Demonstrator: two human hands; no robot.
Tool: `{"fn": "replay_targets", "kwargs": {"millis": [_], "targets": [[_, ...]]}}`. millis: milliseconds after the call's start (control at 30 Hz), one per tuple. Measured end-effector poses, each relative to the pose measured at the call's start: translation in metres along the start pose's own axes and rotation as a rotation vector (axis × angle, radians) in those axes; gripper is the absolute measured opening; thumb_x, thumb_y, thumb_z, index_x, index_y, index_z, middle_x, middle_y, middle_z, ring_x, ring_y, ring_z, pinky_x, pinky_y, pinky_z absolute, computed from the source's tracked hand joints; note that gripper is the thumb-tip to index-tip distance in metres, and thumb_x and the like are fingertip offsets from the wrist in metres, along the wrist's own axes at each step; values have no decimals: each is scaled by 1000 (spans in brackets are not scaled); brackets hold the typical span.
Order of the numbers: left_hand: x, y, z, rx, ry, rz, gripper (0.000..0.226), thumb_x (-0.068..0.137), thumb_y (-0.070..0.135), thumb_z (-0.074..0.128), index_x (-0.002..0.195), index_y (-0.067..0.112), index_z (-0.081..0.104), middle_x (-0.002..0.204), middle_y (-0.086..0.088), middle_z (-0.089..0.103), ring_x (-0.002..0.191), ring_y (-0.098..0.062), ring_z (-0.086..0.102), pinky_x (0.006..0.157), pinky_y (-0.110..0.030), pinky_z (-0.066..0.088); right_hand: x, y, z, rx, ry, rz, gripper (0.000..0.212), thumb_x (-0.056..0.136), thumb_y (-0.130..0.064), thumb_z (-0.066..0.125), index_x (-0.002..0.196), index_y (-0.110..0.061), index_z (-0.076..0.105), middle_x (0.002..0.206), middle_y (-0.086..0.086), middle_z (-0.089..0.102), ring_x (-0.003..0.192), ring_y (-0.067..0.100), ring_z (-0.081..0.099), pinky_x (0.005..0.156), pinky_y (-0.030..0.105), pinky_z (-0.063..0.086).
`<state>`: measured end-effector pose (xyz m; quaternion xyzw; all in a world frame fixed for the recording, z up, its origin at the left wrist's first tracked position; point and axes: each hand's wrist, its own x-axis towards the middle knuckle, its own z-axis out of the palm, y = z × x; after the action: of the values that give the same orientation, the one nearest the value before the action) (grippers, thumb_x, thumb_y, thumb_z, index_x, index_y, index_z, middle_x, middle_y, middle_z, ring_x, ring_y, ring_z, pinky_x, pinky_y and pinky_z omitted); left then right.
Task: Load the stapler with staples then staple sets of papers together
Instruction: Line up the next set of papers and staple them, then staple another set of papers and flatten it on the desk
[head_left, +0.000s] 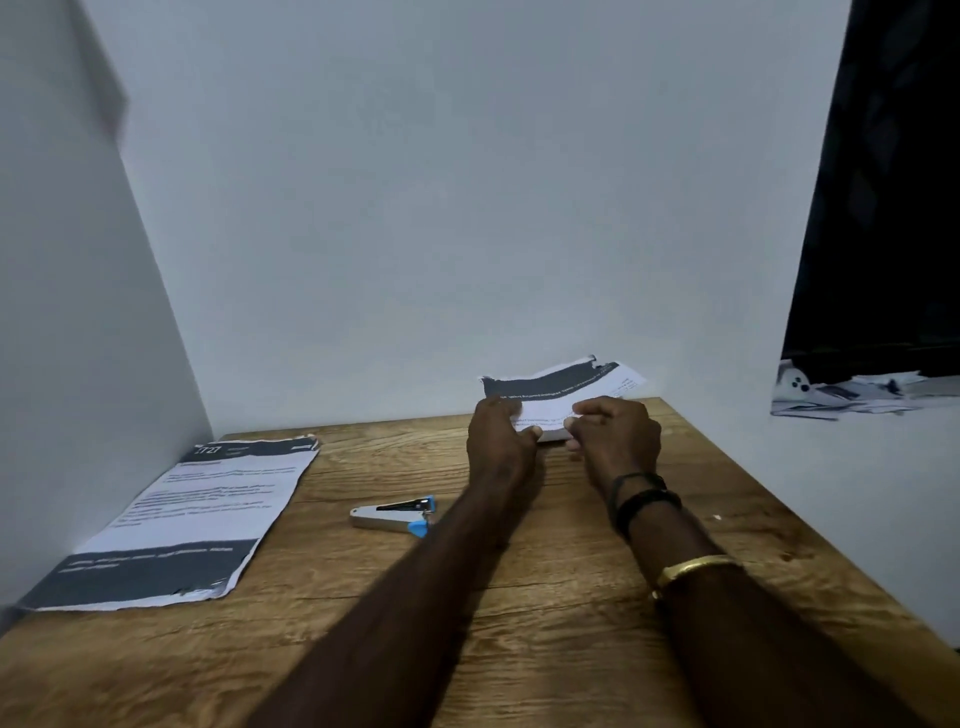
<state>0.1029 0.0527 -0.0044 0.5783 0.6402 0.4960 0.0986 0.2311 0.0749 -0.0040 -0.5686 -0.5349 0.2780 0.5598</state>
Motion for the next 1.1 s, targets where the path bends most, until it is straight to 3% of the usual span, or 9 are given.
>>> {"fn": "replay_targets", "kwargs": {"millis": [133,267,467,567,733,933,1100], "targets": [[3,3,22,25,-43,-34,44,86,14,72,128,6,61,133,-13,57,125,-27,54,105,-32,41,13,10,-5,-71,21,97,8,74,-22,82,81,-25,78,71,-6,78,58,12,75,82,33,63],[7,3,35,66,-80,-108,35,86,14,70,120,9,64,129,-12,61,120,-29,58,100,-34,47,24,19,-4,-147,2,167,12,73,-25,82,84,-25,77,66,-3,77,61,12,75,85,32,61],[15,-1,47,178,-173,-106,32,90,20,67,119,7,65,129,-14,62,122,-31,58,99,-33,47,40,31,-1,-325,-30,152,18,76,-28,79,93,-25,78,99,2,79,101,26,73,85,29,55],[19,-3,51,233,-186,-141,33,91,26,64,121,12,67,133,-10,63,126,-29,55,104,-36,46,43,33,2,-435,-41,138,23,80,-29,77,101,-19,77,111,4,75,106,29,69,78,29,52],[24,-6,54,322,-254,-162,34,91,32,59,122,17,67,135,-7,61,129,-28,52,105,-38,45,42,33,5,-575,-69,86,31,85,-26,67,113,-16,71,123,9,70,114,31,67,85,34,54],[23,-6,44,157,-180,-107,39,90,25,63,127,12,67,135,-7,64,129,-25,55,105,-31,42,33,25,3,-513,-80,21,19,83,-28,72,100,-23,78,112,5,75,107,30,69,81,31,52],[14,-1,25,-56,-92,-39,26,89,28,62,108,16,76,114,-2,75,111,-20,67,98,-35,52,14,2,9,-357,-72,-92,15,83,-32,68,88,-23,80,97,-2,78,96,28,70,75,31,53]]}}
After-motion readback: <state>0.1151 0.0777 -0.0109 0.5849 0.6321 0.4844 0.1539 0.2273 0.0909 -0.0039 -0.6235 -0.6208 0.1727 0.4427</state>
